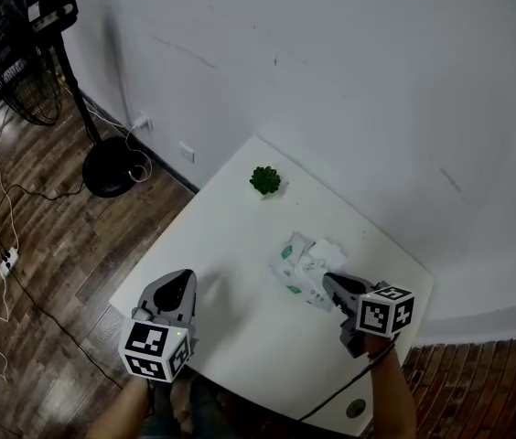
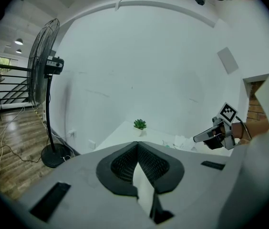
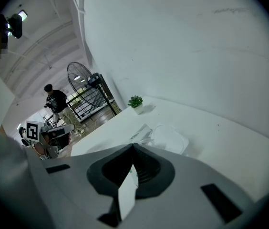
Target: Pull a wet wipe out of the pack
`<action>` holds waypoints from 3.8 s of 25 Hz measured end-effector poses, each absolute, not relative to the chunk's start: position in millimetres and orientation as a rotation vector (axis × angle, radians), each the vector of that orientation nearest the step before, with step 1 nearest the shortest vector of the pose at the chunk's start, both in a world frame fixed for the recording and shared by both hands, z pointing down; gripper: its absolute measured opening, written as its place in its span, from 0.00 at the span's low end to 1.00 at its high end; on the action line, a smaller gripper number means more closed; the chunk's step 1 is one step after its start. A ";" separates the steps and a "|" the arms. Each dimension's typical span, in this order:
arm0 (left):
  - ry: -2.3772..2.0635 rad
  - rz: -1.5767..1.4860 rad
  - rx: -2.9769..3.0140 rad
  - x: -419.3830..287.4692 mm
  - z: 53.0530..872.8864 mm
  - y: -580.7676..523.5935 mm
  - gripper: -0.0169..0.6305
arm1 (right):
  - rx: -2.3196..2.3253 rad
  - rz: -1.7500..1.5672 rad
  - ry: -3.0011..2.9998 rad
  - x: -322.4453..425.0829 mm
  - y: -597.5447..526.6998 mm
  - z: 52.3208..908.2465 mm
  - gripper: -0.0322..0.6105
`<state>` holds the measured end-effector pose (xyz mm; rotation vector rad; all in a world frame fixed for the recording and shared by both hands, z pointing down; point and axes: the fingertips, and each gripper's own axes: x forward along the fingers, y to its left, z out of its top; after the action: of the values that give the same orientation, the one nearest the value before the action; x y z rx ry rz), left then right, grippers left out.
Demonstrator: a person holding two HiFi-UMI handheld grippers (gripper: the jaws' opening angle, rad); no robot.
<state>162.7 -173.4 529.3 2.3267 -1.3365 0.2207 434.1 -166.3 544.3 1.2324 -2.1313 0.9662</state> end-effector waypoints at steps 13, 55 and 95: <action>-1.335 0.208 2.344 157.0 518.4 -169.9 0.03 | 1.286 0.952 -2.143 434.2 -165.1 527.7 0.05; -1.159 0.106 2.646 177.7 406.4 -180.0 0.03 | 1.860 0.526 -2.217 414.1 -129.4 362.7 0.05; -0.859 0.079 2.816 261.7 373.0 -166.3 0.03 | 2.566 0.291 -1.872 413.4 -27.5 361.9 0.05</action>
<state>261.7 -166.3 373.0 2.8157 -0.8591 0.0791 413.4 -27.5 361.9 2.5660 -1.8722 0.2910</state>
